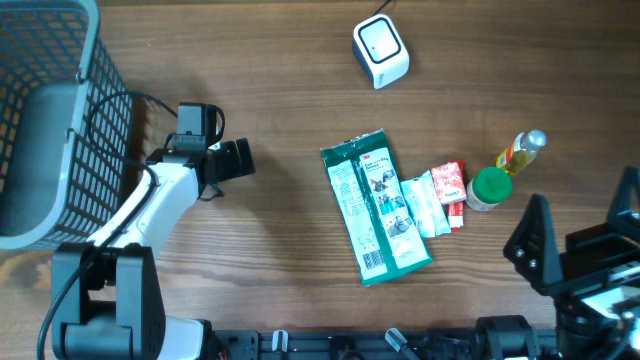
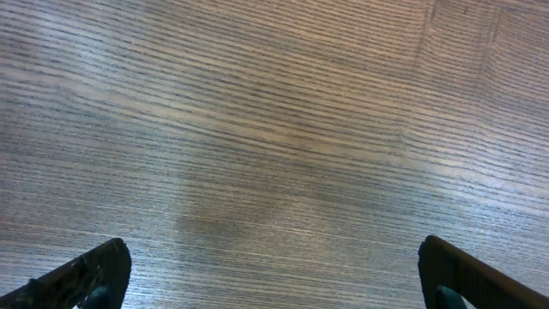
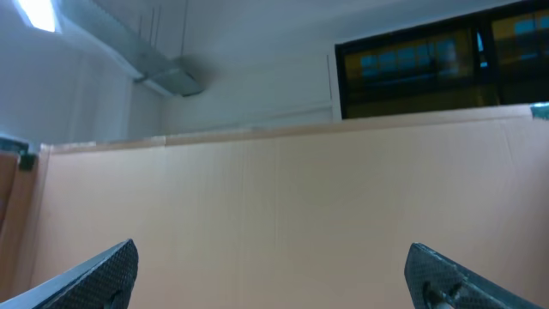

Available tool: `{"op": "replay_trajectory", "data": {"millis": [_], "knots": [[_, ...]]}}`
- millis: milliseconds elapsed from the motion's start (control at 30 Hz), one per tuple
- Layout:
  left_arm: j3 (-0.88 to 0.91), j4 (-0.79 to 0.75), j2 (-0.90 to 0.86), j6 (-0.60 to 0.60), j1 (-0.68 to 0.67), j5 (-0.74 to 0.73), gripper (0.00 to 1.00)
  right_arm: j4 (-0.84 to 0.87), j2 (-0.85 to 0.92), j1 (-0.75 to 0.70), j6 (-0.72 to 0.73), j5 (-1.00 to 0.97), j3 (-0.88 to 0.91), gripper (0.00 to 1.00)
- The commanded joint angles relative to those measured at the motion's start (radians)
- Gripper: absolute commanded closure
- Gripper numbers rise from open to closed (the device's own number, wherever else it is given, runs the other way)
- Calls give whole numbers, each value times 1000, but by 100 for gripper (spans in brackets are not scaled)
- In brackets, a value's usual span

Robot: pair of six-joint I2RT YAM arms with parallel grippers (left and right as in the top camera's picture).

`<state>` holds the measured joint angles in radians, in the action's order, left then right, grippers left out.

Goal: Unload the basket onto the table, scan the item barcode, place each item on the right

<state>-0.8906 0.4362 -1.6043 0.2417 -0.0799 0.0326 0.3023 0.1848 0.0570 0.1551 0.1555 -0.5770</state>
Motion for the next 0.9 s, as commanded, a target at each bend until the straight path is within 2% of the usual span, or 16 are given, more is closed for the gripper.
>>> {"op": "replay_trajectory", "data": {"millis": [0,267,867], "knots": [[2,-3,18,5,4,3,0,47,-67,-5,-21,27,75,0],[2,-3,18,5,3,3,0,267,-152,-5,-21,27,261,0],[2,-3,18,5,3,3,0,280,-181,-5,-18,27,538,0]]}}
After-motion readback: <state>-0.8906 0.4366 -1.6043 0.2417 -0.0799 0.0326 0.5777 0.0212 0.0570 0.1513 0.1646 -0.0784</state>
